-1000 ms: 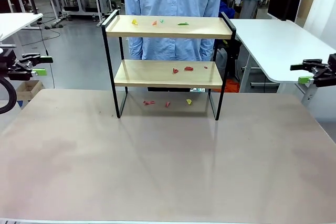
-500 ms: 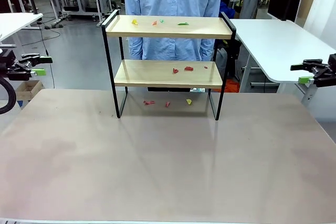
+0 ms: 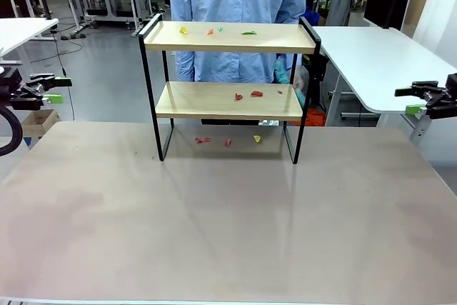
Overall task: Clean the shelf.
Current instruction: Pick up the Duster handed by the human.
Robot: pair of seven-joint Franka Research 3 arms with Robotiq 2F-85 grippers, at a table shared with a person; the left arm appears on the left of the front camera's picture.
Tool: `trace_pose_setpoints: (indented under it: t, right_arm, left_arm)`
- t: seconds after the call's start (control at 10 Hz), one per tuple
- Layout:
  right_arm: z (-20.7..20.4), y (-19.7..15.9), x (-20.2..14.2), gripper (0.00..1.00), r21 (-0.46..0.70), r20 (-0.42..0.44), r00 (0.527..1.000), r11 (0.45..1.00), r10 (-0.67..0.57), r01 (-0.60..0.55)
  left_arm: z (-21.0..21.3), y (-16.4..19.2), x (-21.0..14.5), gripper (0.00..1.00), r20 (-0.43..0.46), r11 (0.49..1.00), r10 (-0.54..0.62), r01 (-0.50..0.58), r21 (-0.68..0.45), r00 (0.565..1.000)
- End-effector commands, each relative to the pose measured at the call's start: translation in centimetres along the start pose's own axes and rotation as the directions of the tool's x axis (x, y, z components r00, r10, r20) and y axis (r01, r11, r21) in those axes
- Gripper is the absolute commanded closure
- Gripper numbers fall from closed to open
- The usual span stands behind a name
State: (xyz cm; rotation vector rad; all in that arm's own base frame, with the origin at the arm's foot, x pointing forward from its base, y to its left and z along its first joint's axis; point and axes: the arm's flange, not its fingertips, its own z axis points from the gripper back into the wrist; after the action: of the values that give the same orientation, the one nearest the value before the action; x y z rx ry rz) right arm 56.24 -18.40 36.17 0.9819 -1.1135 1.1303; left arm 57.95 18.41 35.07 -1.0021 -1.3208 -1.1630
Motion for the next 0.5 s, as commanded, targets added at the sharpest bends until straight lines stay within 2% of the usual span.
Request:
trace_pose_setpoints:
  t: [0.0, 0.4]
  right_arm:
    - [-0.07, 0.09, 0.09, 0.0, 0.0, 0.001, 1.0, 1.0, 0.001, -0.001]
    - [-0.07, 0.09, 0.09, 0.0, 0.0, 0.001, 1.0, 1.0, 0.001, -0.001]
  left_arm:
    - [-0.13, 0.06, 0.16, 0.0, -0.003, 1.0, -0.01, 0.01, 0.0, 1.0]
    - [-0.13, 0.06, 0.16, 0.0, -0.003, 1.0, -0.01, 0.01, 0.0, 1.0]
